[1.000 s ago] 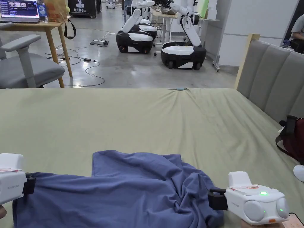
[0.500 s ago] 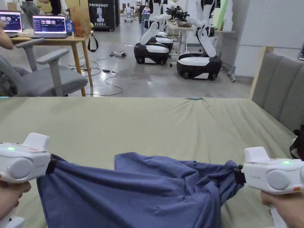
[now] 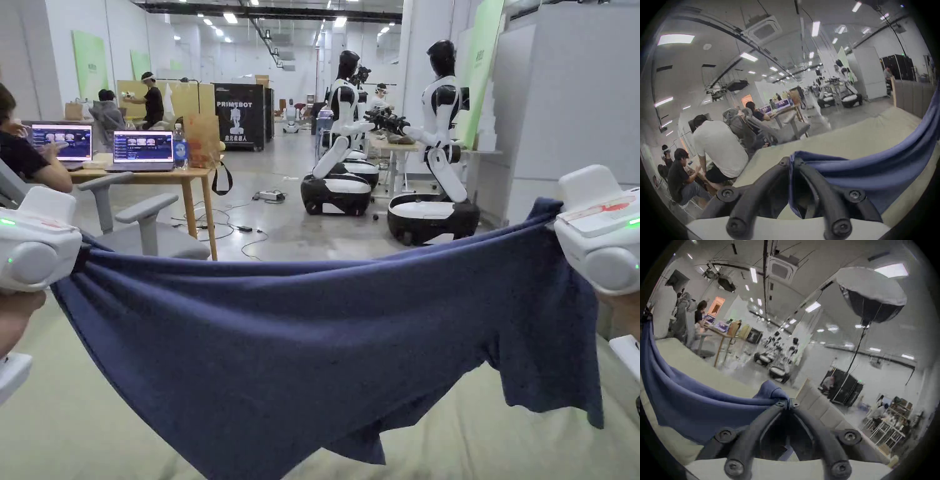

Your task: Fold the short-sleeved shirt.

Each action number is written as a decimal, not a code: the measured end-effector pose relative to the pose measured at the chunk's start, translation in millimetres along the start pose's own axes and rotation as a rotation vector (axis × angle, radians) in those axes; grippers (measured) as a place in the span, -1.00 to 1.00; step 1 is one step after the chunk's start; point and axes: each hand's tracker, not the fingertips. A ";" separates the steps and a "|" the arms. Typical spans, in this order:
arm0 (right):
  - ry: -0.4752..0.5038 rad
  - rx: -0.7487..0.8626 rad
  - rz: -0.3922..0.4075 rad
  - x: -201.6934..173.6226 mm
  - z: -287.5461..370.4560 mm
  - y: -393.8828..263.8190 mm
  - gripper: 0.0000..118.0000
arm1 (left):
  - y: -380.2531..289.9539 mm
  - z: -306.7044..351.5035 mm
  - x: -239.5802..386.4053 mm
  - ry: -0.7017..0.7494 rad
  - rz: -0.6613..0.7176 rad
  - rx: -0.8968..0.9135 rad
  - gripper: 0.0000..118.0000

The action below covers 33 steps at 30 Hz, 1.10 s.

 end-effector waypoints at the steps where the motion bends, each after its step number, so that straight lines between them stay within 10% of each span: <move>1: -0.018 0.008 -0.004 4.0 -4.1 7.3 -0.98 | 9.3 -3.0 -3.8 0.000 0.025 0.006 -0.98; 19: 0.055 -0.254 -0.087 -56.1 -81.8 -101.5 -0.98 | -61.2 -70.9 45.5 -0.028 0.046 -0.144 -0.98; 33: 0.280 -0.652 -0.112 -93.9 41.5 -287.0 -0.98 | -250.8 20.3 44.1 -0.212 0.102 -0.526 -0.98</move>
